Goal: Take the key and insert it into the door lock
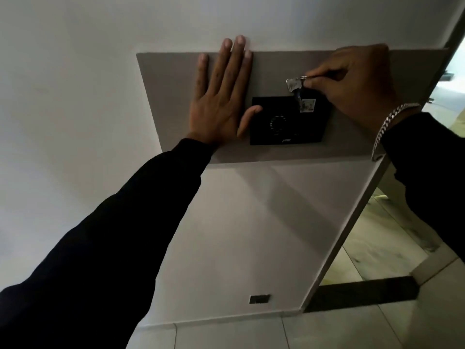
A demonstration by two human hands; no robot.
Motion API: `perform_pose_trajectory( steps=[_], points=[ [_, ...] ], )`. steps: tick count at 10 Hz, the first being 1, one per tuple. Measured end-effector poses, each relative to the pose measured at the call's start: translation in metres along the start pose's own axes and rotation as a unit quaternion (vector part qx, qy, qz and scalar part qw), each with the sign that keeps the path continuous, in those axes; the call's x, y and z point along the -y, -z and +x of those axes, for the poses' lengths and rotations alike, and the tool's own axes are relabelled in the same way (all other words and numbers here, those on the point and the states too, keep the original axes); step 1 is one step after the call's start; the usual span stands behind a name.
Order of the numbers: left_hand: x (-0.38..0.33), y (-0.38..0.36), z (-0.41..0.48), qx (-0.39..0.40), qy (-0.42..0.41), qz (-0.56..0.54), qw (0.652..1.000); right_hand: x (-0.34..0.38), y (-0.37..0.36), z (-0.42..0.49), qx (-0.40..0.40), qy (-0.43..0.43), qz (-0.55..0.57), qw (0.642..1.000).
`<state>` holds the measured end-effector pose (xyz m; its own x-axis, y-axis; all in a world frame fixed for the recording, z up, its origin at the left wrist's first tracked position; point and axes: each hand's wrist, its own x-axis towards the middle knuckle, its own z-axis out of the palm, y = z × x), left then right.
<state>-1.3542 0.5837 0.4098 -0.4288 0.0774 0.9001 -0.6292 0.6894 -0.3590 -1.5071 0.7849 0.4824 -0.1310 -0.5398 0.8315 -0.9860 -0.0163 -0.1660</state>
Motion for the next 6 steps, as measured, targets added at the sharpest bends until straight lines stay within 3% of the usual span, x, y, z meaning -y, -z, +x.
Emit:
perform_pose_trajectory(
  steps=[3, 5, 6],
  points=[
    [0.001, 0.015, 0.001, 0.052, -0.002, -0.014, 0.999, 0.0, -0.009, -0.013, -0.008, -0.053, 0.043, 0.998],
    [0.002, 0.044, 0.017, 0.071, 0.024, -0.138, 0.988, 0.011, 0.0, -0.017, 0.01, -0.06, 0.031, 0.998],
    [0.009, 0.059, 0.037, 0.075, 0.042, -0.155, 0.984, 0.021, 0.01, -0.015, -0.032, -0.024, 0.007, 0.999]
  ],
)
